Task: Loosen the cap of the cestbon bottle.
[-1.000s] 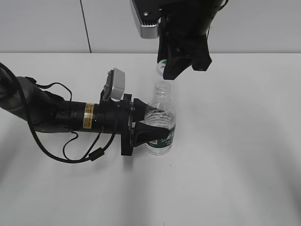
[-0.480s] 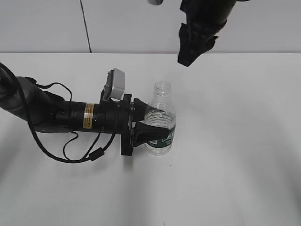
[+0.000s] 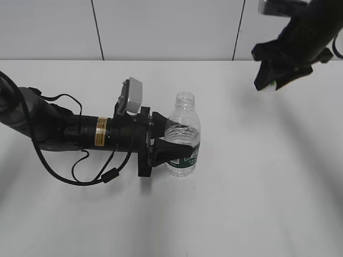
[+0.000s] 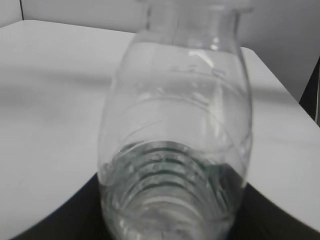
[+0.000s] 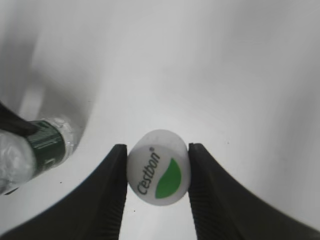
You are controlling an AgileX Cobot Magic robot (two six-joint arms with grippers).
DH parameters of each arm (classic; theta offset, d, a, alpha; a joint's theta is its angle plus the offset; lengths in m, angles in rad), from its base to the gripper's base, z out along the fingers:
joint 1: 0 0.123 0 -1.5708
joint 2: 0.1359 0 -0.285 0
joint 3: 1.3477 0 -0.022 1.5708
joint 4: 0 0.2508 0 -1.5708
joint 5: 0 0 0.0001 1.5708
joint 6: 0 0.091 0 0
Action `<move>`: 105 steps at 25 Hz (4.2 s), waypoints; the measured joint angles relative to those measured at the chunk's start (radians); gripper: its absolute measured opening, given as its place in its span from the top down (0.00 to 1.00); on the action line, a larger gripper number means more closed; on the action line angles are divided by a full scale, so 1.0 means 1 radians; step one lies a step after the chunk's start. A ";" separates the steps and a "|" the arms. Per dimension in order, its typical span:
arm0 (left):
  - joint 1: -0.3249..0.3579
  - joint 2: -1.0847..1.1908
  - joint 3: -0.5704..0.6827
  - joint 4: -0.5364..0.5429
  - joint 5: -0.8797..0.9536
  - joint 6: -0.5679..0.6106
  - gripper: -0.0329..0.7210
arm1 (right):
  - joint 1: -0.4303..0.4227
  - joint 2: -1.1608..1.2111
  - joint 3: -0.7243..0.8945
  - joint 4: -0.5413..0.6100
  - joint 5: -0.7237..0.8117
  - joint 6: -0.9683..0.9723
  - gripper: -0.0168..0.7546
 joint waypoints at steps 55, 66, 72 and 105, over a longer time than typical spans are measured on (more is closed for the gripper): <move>-0.001 0.000 0.001 -0.040 0.004 -0.001 0.39 | -0.043 0.119 0.181 -0.074 -0.232 0.177 0.26; -0.001 0.000 0.001 -0.061 0.009 -0.032 0.22 | -0.043 0.119 0.181 -0.100 -0.230 0.177 0.26; -0.001 -0.010 0.002 -0.061 0.011 -0.077 0.19 | -0.043 0.119 0.180 -0.104 -0.230 0.177 0.26; -0.001 -0.710 0.003 -0.072 0.764 -0.437 0.18 | -0.043 0.055 -0.130 -0.106 0.186 0.178 0.26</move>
